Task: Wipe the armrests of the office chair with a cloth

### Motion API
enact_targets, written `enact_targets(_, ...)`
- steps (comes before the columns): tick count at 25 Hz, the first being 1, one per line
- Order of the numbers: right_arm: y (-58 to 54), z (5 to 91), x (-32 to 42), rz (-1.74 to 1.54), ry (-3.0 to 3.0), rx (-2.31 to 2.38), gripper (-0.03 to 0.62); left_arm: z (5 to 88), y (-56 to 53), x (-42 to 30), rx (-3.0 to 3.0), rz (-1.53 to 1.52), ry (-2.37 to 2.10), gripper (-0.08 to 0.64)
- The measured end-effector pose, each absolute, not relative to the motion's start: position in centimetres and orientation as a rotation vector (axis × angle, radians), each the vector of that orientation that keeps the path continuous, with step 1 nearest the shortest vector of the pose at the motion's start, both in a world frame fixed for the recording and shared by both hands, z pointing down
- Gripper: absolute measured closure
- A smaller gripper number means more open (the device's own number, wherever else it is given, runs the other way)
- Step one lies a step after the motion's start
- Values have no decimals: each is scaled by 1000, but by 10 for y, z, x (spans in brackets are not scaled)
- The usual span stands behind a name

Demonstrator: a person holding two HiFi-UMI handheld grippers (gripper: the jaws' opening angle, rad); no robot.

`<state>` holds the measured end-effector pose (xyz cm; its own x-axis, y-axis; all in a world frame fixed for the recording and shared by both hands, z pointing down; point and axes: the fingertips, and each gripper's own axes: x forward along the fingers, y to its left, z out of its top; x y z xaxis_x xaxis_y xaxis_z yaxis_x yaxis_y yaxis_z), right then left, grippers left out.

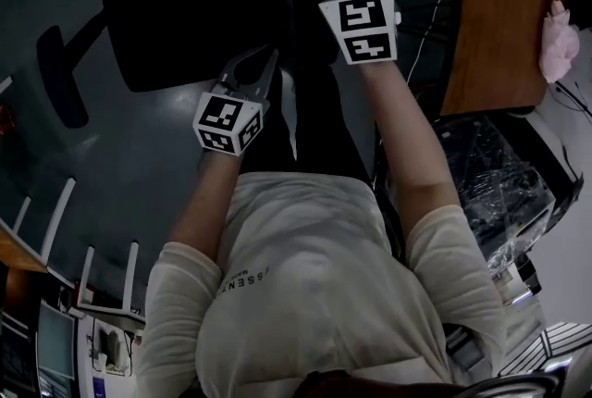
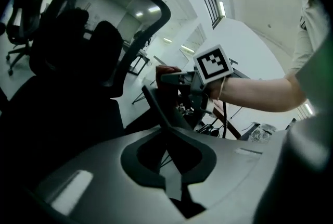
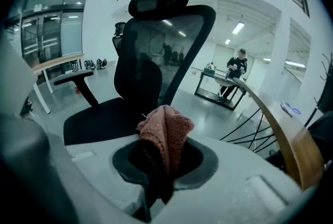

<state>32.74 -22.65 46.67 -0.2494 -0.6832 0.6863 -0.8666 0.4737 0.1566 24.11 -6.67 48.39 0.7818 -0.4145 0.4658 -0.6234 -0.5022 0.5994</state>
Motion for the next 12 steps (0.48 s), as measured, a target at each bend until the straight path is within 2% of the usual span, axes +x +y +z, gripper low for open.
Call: enact_targets(12,-229,493,298,341,-2079,1080,543,514,-35,270,2111,355,-649,543)
